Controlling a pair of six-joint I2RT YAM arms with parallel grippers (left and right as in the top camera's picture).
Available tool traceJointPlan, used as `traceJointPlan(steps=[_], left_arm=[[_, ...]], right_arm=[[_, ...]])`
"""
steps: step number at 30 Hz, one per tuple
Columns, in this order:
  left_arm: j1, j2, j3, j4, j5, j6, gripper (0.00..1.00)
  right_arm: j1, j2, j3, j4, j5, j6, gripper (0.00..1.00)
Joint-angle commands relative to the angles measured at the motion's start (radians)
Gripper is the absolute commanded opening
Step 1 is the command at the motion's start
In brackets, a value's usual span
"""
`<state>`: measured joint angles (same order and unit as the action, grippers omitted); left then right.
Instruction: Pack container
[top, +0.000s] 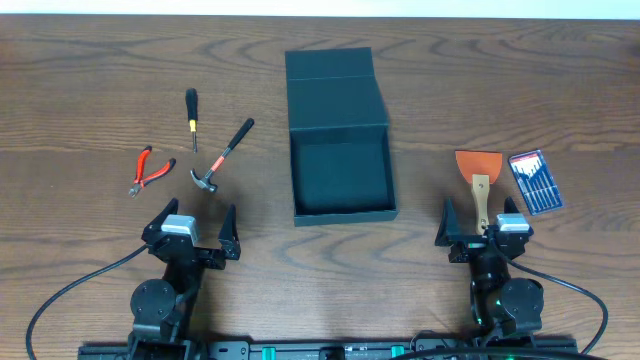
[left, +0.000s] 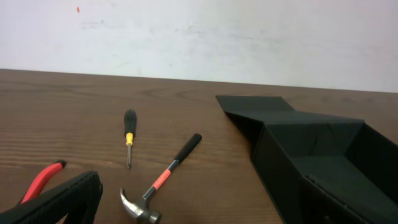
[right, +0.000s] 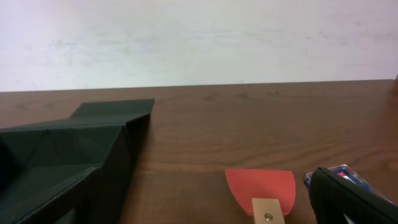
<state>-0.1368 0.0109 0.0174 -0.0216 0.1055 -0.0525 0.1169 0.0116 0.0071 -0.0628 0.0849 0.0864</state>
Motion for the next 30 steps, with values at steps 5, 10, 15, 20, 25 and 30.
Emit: traceJointPlan(steps=[5, 10, 15, 20, 25, 30], left_arm=[[-0.005, -0.007, -0.013, -0.038, 0.025, -0.002, 0.99], [-0.005, -0.007, -0.013, -0.039, 0.025, -0.002, 0.99], [-0.005, -0.007, -0.013, -0.038, 0.025, -0.002, 0.98], [-0.005, -0.007, -0.013, -0.037, 0.022, -0.006, 0.99], [-0.005, -0.002, 0.056, -0.066, 0.043, -0.122, 0.98], [-0.005, 0.093, 0.273, -0.297, 0.040, -0.116, 0.99]], right_arm=[[-0.004, -0.007, -0.002, -0.005, 0.001, -0.005, 0.99], [-0.004, -0.007, -0.002, -0.004, 0.001, -0.005, 0.99], [-0.004, -0.007, -0.002, -0.001, -0.016, -0.005, 0.99], [-0.005, -0.002, 0.000, 0.007, -0.031, 0.122, 0.99], [-0.005, 0.008, 0.025, -0.008, -0.120, 0.257, 0.99], [-0.028, 0.088, 0.220, -0.204, -0.119, 0.137, 0.99]])
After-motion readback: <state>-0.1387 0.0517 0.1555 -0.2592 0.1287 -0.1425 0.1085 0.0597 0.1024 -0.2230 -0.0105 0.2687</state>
